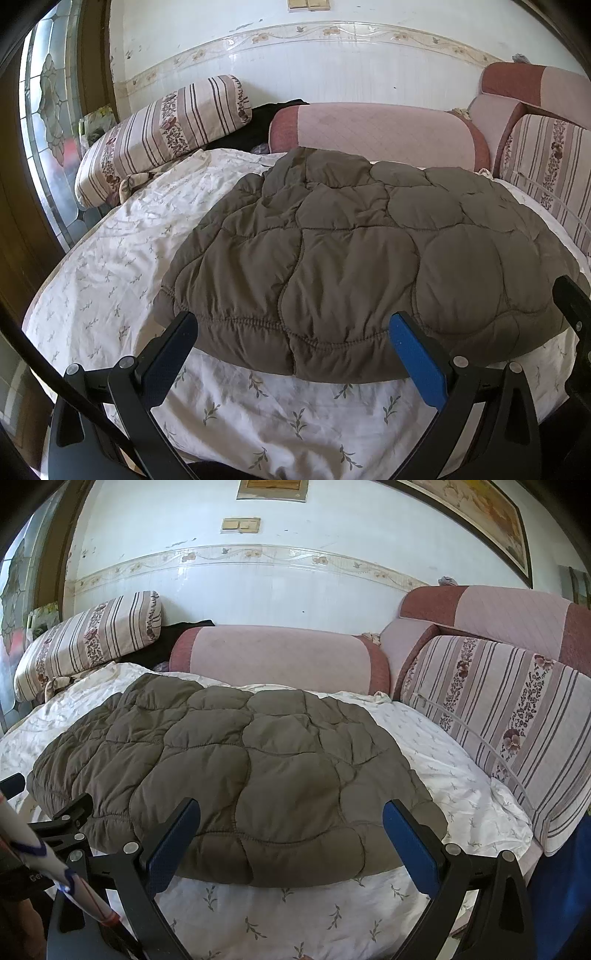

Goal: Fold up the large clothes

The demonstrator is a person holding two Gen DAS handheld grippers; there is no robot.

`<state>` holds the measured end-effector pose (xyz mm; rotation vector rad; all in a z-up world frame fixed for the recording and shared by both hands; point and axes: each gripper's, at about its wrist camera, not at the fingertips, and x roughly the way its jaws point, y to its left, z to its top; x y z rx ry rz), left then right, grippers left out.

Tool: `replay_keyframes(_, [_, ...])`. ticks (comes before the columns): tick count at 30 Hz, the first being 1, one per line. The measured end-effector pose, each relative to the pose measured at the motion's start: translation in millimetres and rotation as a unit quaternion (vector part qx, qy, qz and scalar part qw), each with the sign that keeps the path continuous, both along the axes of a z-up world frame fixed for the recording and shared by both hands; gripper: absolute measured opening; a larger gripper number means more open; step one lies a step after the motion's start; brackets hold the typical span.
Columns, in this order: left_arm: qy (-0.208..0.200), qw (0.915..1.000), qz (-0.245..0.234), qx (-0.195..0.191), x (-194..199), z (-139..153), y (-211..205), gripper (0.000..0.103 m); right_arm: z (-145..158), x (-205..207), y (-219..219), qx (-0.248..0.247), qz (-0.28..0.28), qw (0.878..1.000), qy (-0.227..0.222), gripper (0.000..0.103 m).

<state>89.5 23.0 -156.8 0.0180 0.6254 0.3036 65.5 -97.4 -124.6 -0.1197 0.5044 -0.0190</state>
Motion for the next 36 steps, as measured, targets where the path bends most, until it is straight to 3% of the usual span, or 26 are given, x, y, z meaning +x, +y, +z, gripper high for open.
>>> replay_keyframes(36, [-0.007,0.9999,-0.005,0.014,-2.5,1.2,-4.0,0.103,-0.5,-2.5,-4.6,-0.005,-0.004,1.0,-0.004,0.101])
